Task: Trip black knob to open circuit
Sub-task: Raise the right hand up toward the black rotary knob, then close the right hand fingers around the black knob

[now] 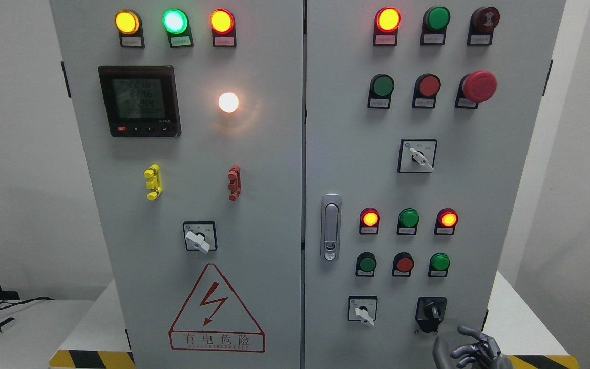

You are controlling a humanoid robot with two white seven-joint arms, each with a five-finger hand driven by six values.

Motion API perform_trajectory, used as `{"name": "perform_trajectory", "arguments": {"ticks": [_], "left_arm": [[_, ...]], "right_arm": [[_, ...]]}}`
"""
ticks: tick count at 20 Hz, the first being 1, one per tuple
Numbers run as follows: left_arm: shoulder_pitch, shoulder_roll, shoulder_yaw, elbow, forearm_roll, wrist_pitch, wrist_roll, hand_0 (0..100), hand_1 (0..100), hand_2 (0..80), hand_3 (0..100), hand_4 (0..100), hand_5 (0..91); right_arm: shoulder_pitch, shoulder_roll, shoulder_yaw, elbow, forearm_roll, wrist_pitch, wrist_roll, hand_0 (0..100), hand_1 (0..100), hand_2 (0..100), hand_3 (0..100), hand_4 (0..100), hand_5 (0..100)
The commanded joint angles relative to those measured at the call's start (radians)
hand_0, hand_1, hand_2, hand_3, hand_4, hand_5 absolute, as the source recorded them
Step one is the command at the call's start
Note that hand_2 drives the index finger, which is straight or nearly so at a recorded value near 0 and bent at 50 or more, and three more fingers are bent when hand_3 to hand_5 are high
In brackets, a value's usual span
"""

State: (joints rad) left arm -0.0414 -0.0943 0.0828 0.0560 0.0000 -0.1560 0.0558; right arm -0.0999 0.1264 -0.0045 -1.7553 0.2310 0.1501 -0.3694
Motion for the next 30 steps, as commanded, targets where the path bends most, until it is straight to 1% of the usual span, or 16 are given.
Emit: {"name": "perform_trajectory", "arguments": {"ticks": [1,4,6,22,30], "left_arm": [[0.000,-0.001,0.000,0.001,-0.031,0.000,-0.001,12,39,0.0,0,0,0.0],[0.000,-0.001,0.000,-0.001,-0.031,0.000,-0.001,12,39,0.0,0,0,0.0],[0.000,-0.001,0.000,0.001,-0.031,0.000,-0.001,12,39,0.0,0,0,0.0],[0.000,0.001,0.000,-0.001,-0.031,0.000,-0.001,12,39,0.0,0,0,0.0],[0.000,-0.001,0.000,0.001,-0.031,0.000,-0.001,12,39,0.0,0,0,0.0]], "right_arm": [[-0.029,-0.001,0.003,0.071,0.001,0.002,0.000,27,75,38,72,82,96],[-0.052,-0.001,-0.018,0.086,-0.001,0.015,0.000,27,76,38,72,82,96],[-0.061,-0.002,-0.018,0.089,-0.001,0.028,0.000,27,76,38,72,82,96],[-0.063,-0.002,-0.026,0.097,-0.001,0.028,0.000,26,76,40,72,82,96],[-0.086,-0.001,-0.026,0.099,-0.001,0.035,0.000,25,77,41,73,82,96]]}}
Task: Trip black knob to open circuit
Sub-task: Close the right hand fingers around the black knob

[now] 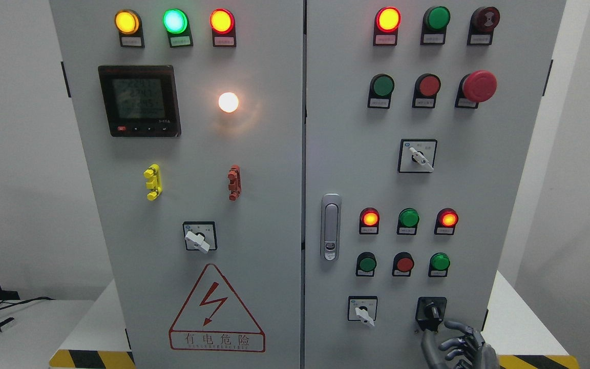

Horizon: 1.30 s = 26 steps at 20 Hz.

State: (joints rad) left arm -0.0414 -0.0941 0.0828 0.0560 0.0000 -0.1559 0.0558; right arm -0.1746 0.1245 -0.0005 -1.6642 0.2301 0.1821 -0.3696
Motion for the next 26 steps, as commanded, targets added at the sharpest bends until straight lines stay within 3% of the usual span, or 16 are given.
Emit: {"name": "perform_trajectory", "arguments": {"ticks": [1,26], "left_arm": [[0.000,0.001,0.000,-0.001,-0.031,-0.001,-0.001,12,39,0.0,0,0,0.0],[0.000,-0.001,0.000,0.001,-0.031,-0.001,-0.001,12,39,0.0,0,0,0.0]], "right_arm": [[-0.011,0.001,-0.030,0.007,0.000,0.007,0.000,24,77,41,73,82,96],[-0.025,0.003,-0.029,0.007,0.000,0.022,0.000,26,78,45,74,83,96]]}}
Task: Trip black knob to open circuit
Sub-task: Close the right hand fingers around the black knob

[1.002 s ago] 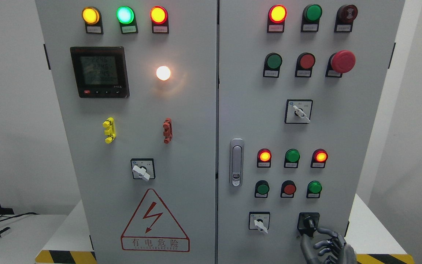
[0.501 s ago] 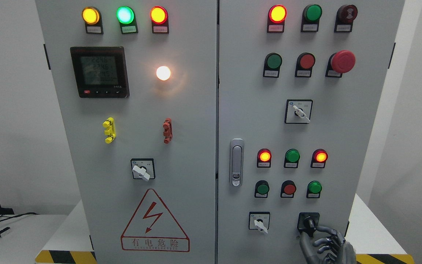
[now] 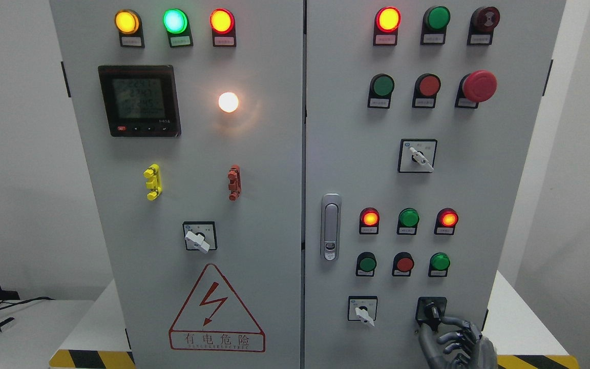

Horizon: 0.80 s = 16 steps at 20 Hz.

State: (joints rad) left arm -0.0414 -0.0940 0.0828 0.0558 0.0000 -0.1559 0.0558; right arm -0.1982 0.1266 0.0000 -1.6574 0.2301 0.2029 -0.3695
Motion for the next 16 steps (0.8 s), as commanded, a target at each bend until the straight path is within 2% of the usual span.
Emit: {"name": "perform_trajectory", "arguments": {"ticks": [1,16], "left_arm": [[0.000,0.000,0.000,-0.001,-0.031,-0.001,-0.001,12,39,0.0,0,0,0.0],[0.000,-0.001,0.000,-0.001,-0.031,-0.001,-0.001,12,39,0.0,0,0,0.0]], "right_arm": [[-0.001,0.001,-0.028,0.001,0.000,0.001,0.000,26,78,45,74,83,96],[-0.006,0.001,-0.026,0.010,0.002,0.003,0.000,28,77,46,75,83,96]]}}
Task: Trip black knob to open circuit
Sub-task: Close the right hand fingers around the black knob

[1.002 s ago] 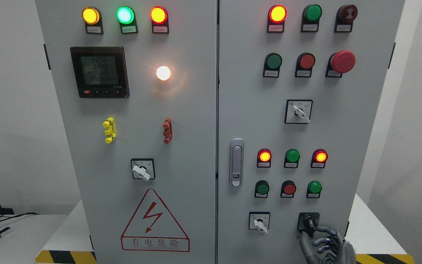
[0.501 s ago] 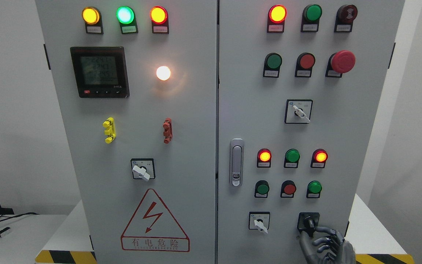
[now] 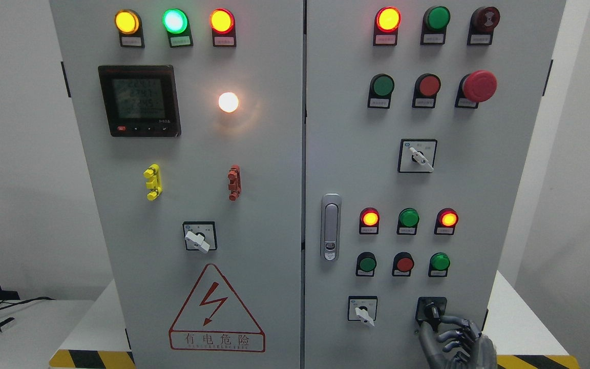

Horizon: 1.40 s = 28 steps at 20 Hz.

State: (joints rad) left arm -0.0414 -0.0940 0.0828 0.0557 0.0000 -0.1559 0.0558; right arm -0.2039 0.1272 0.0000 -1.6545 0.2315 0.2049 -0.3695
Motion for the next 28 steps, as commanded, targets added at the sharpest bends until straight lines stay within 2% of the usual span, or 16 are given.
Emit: {"name": "perform_trajectory", "arguments": {"ticks": [1,28], "left_arm": [[0.000,-0.001,0.000,-0.001,-0.031,-0.001,-0.001,12,39,0.0,0,0,0.0],[0.000,-0.001,0.000,-0.001,-0.031,-0.001,-0.001,12,39,0.0,0,0,0.0]], "right_arm": [[0.000,0.000,-0.028,0.007,0.000,0.001,0.000,28,77,46,75,83,96],[-0.008,0.002,-0.017,0.007,-0.004,0.004,0.000,30,74,50,78,85,96]]}}
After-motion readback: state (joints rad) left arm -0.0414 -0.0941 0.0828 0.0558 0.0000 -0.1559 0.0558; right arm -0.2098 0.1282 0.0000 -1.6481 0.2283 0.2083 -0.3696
